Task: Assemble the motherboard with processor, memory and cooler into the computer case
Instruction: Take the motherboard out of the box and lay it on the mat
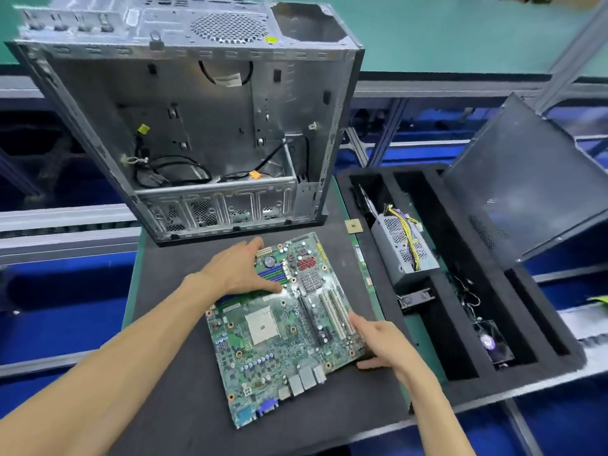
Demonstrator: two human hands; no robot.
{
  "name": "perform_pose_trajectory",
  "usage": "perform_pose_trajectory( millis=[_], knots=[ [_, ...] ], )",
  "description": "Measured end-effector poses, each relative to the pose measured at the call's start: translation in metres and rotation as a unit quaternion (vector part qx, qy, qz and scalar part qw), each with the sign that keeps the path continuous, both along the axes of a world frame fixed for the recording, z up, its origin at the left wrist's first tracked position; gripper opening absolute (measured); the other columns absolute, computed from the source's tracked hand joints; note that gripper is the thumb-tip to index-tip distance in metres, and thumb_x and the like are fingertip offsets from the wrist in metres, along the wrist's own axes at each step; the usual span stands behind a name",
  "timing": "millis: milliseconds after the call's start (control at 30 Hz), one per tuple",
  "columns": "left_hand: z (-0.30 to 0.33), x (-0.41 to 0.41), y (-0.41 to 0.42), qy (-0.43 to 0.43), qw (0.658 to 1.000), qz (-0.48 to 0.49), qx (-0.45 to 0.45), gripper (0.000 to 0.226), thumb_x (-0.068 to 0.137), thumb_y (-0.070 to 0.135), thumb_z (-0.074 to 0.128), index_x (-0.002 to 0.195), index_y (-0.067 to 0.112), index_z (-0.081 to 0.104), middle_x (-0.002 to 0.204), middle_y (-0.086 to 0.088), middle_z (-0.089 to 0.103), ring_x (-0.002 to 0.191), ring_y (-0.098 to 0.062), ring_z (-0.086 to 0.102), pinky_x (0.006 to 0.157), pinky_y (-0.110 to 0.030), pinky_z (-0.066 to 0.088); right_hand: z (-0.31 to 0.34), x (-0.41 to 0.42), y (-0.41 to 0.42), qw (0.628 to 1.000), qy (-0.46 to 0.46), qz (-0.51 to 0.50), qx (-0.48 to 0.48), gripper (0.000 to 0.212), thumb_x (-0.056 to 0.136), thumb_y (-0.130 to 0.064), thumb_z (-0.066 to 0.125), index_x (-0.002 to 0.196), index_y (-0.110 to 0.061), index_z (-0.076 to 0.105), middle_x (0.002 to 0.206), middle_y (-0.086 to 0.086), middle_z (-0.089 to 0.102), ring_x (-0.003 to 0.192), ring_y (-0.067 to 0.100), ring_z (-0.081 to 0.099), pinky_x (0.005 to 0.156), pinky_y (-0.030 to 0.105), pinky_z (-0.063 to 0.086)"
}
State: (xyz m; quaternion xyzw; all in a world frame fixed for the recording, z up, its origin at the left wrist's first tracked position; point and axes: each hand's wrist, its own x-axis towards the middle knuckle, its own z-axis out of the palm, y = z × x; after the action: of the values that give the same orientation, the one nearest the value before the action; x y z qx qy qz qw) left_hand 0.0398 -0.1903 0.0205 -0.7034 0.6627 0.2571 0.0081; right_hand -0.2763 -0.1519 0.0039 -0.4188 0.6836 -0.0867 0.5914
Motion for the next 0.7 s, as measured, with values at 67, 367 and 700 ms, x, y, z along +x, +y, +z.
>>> perform_pose_trajectory(
  millis=[67, 367, 700],
  knots=[
    [0.002, -0.003, -0.01, -0.012, 0.999, -0.034, 0.009, 0.117, 0.052, 0.09, 0.066, 0.143, 0.025, 0.033, 0.142, -0.004, 0.05, 0.122, -0.026, 0.053, 0.097, -0.04, 0.048, -0.001, -0.004, 0.001, 0.998, 0.037, 0.044, 0.014, 0.053, 0.076, -0.069, 0.066, 0.067, -0.018, 0.056, 0.081, 0.017, 0.066, 0.064, 0.018, 0.068, 0.065, 0.042, 0.064],
    [-0.018, -0.016, -0.026, 0.014, 0.997, -0.073, 0.013, 0.115, 0.057, 0.083, 0.07, 0.151, 0.03, 0.03, 0.137, -0.008, 0.04, 0.127, -0.029, 0.045, 0.102, -0.042, 0.043, 0.005, -0.003, -0.002, 0.957, 0.167, 0.234, 0.035, 0.056, 0.102, -0.055, 0.039, 0.081, -0.007, 0.059, 0.066, 0.011, 0.074, 0.057, 0.028, 0.073, 0.048, 0.03, 0.058],
    [-0.045, -0.015, -0.024, 0.019, 0.996, -0.071, -0.052, 0.108, 0.061, 0.082, 0.067, 0.148, 0.025, 0.038, 0.117, 0.006, 0.032, 0.11, -0.015, 0.03, 0.103, -0.04, 0.031, 0.013, 0.016, -0.012, 0.914, 0.267, 0.306, 0.016, 0.056, 0.104, -0.043, 0.037, 0.072, -0.002, 0.057, 0.057, 0.009, 0.07, 0.047, 0.024, 0.068, 0.059, 0.032, 0.061]
  ],
)
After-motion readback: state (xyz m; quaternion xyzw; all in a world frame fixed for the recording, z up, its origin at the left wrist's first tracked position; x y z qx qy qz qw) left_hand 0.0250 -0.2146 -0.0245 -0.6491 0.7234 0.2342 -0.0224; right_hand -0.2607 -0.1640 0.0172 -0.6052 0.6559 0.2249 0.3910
